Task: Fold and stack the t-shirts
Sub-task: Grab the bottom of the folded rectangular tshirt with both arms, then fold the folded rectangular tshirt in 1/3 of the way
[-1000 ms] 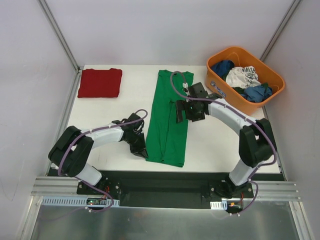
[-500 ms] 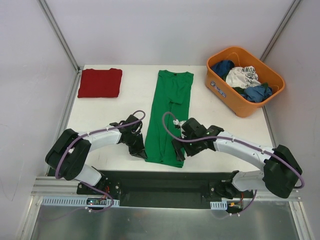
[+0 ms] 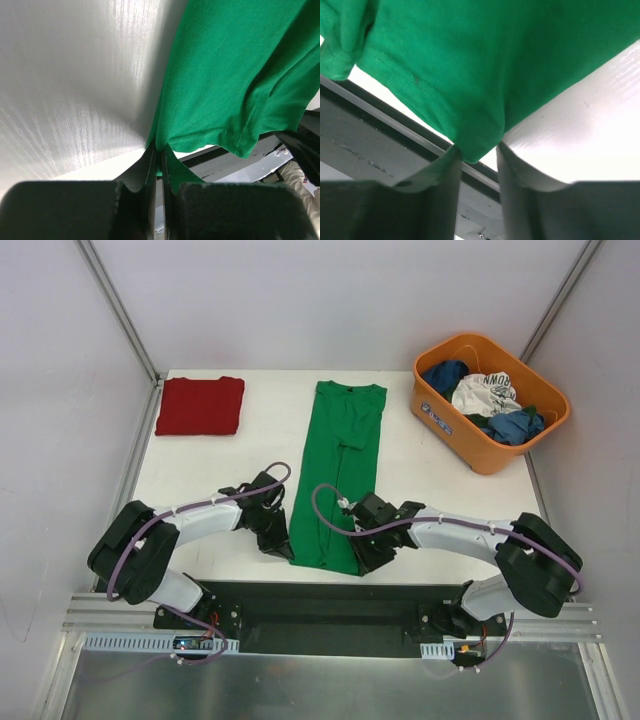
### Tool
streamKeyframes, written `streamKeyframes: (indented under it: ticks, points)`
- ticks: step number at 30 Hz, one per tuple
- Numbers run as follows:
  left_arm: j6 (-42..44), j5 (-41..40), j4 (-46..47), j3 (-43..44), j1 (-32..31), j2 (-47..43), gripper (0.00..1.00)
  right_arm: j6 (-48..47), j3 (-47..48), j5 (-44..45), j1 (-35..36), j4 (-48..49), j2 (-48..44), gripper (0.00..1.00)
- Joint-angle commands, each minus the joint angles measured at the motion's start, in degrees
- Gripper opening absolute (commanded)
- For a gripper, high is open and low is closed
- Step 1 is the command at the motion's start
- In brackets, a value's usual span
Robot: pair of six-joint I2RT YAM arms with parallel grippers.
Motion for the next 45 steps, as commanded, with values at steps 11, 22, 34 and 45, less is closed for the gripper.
streamKeyframes:
  ticks: [11,22,34,45]
  points:
    - [-2.06,1.42,-2.55,-4.69,-1.95,-6.82,0.00,7.69,-5.39,-7.90,6.39,6.88,-6.26,0.01]
    - [-4.97,7.60,-7.21,-6.81,-2.66,-24.67,0.00,6.82,-0.39,-6.34,12.56,-4.01,-15.15,0.01]
    - [9.62,-13.33,-9.41,22.27,-1.96,-9.78,0.00,-3.19,7.61,2.90,-2.11,-6.48,-18.77,0.01]
    - [13.75,-12.72,-8.88,38.53,2.17,8.09,0.00,-8.48,14.46,3.87,-15.21,-1.64,-9.62,0.01]
